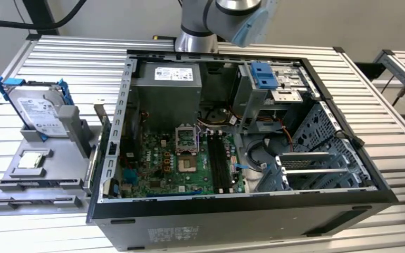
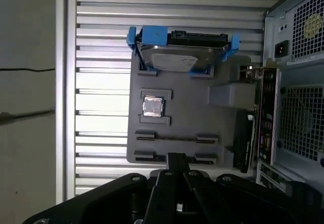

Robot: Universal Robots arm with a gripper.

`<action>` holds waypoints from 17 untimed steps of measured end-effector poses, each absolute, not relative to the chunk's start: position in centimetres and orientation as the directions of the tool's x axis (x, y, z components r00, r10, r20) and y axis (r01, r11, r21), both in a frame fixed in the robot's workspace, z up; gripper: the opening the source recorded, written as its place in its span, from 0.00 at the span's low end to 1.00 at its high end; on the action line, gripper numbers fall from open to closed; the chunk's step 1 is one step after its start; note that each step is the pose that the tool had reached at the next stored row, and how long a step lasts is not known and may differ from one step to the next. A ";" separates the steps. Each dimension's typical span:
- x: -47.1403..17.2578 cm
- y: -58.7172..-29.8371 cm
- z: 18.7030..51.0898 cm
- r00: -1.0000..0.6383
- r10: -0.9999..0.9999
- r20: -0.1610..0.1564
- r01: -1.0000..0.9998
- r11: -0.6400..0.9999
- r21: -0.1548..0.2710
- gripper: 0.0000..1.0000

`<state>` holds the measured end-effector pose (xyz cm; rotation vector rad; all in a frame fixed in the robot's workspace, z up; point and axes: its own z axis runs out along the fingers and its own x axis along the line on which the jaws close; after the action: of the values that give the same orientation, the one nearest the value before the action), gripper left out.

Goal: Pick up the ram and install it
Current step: 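Reach for the ram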

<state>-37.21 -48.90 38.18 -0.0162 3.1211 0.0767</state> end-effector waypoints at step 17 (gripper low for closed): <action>-37.5 -52.1 37.1 -1.000 0.001 -0.020 0.000 0.999 0.049 0.00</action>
<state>-37.53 -52.12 37.06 0.0011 3.1209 0.0765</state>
